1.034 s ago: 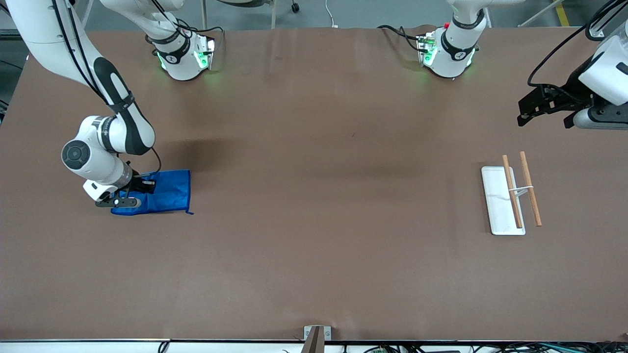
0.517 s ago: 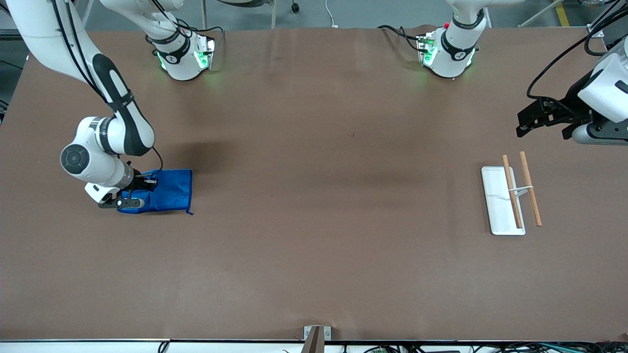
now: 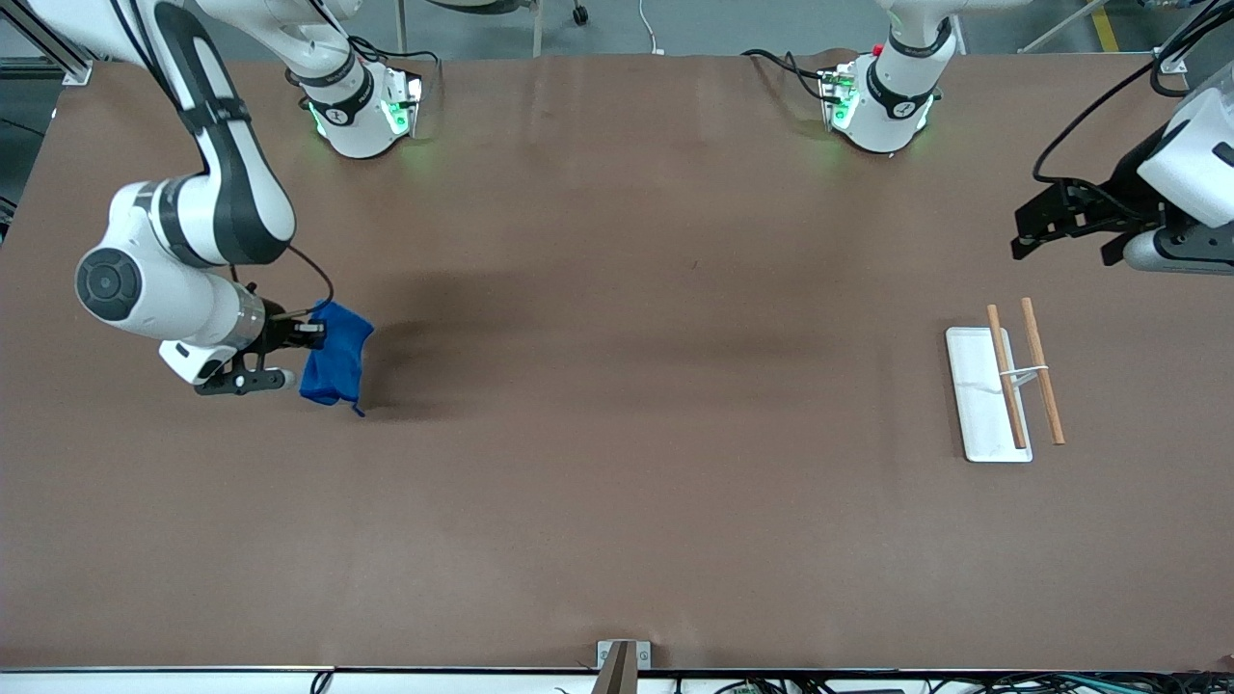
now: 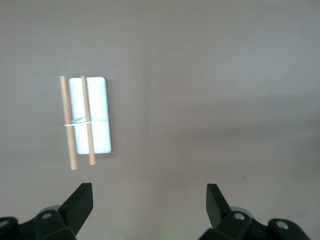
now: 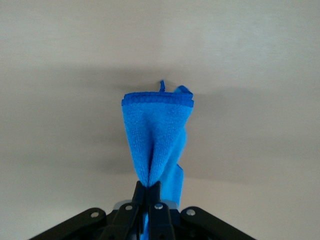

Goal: Right arm passes towel to left arm to hang
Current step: 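Carry the towel toward center while the left gripper reaches toward it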

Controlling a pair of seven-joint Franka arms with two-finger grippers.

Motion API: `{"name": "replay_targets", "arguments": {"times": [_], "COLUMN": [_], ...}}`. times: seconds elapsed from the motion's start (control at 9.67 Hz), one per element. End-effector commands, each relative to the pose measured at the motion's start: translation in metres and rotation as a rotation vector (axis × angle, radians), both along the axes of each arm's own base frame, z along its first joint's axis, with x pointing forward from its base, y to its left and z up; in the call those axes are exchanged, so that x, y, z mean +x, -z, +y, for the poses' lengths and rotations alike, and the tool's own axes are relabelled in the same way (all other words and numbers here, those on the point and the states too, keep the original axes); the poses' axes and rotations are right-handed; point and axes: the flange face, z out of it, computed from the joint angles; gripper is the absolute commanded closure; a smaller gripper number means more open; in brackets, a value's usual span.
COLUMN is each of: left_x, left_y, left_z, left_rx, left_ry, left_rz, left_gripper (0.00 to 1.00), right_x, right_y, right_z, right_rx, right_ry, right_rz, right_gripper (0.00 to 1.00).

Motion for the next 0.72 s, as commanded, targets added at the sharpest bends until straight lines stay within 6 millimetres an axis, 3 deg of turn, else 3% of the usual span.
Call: {"name": "replay_targets", "arguments": {"times": [0.0,0.1,0.21,0.62], "left_x": [-0.006,-0.016,-0.023,-0.04], "left_y": [0.013,0.019,0.038,0.113], "left_z": [-0.01,-0.013,-0.014,-0.051], "left_rx": [-0.161,-0.259,-0.347,-0.635], "left_ry": [0.08,0.137,0.183,0.223], "left_rz": [0.075,0.158,0.245,0.437], "left_gripper": [0.0,0.0,0.0,0.0], "right_x": [-0.003,-0.005,-0.006,-0.021], "right_y": [-0.034,-0.042,-0.05,-0.078], "right_z": [0.032,0.06,0.083,0.187], "right_rx": [0.159,0.264,0.353,0.726], "right_ry": [0.064,0.086,0.109,0.247], "right_rz": [0.014,0.019,0.017,0.032], "right_gripper": [1.0,1.0,1.0,1.0]}}
